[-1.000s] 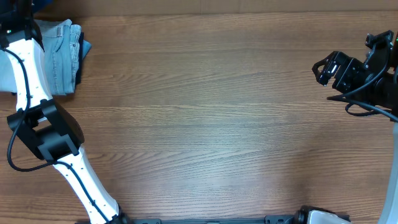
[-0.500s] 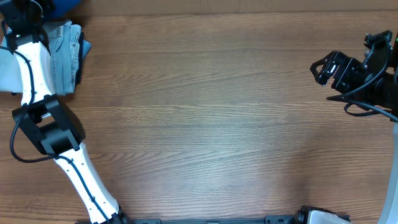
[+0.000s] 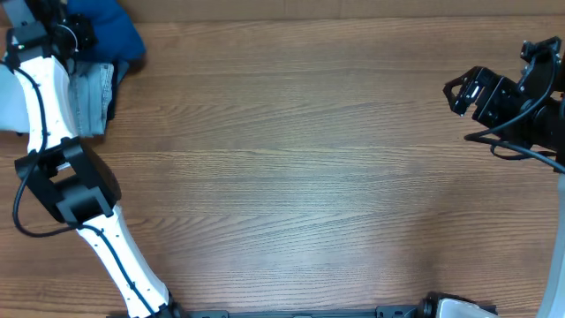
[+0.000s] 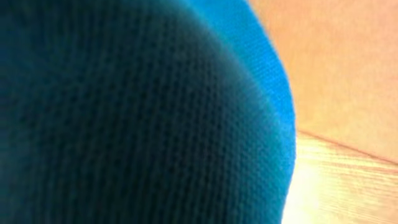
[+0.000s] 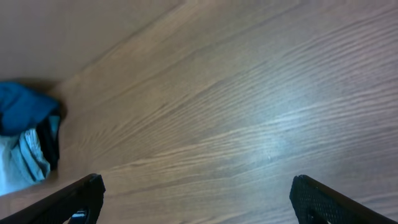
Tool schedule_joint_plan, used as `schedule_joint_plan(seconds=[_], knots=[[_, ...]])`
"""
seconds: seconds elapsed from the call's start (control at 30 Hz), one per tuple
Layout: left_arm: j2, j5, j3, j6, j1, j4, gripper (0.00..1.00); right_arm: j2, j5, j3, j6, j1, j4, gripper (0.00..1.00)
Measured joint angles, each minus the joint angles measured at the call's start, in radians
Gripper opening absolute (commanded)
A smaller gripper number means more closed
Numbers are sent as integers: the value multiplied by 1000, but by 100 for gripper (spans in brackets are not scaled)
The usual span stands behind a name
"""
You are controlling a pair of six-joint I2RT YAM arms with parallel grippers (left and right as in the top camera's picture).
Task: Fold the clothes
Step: 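Lower the teal bundle onto the denim stack with the left gripper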
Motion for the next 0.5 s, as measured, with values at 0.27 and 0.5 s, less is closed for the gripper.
schedule_joint_plan(seconds=[0.27, 0.5], knots=[[-103, -94, 2, -74, 6, -234, 4, 0, 0, 0, 0, 0, 3, 100], [-135, -114, 2, -126, 75, -305, 4, 0, 0, 0, 0, 0, 3, 100]])
